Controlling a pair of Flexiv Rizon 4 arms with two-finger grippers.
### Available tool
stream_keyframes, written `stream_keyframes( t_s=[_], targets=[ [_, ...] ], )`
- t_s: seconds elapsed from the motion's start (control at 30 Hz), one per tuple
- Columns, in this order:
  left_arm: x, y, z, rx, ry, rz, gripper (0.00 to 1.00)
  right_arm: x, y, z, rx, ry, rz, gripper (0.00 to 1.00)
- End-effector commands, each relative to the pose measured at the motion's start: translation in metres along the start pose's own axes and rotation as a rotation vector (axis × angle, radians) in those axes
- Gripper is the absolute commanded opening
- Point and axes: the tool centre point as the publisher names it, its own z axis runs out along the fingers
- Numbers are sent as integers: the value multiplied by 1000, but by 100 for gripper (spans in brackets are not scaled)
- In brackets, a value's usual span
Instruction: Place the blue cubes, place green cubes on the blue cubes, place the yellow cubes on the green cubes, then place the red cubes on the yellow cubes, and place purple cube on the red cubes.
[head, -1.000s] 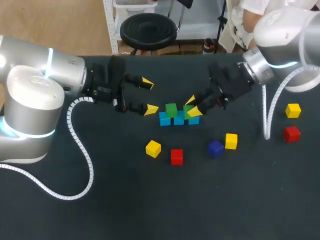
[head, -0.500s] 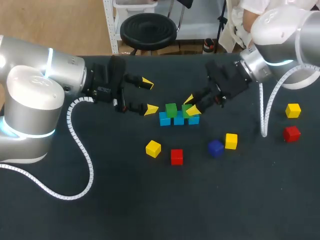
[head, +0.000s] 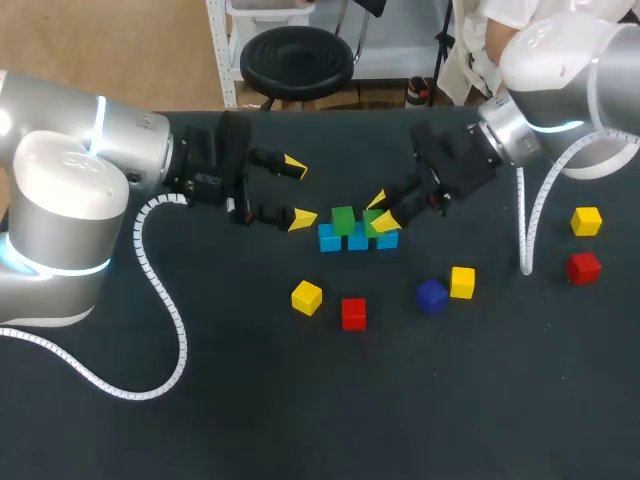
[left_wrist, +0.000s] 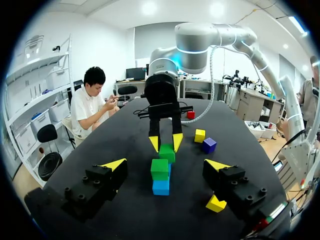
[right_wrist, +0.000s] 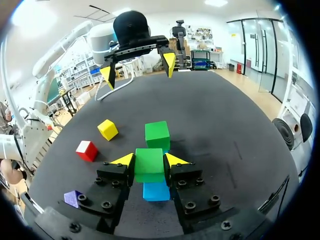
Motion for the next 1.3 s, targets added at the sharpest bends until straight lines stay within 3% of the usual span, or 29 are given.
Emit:
stream_keyframes(
  t_s=[0.03, 1.3],
  targets=[
    [1, -1, -1, -2, -5, 2, 100, 2, -4, 1, -2, -1, -1, 0],
    [1, -1, -1, -2, -5, 2, 100, 3, -5, -1, 27, -11, 7, 0]
  ],
)
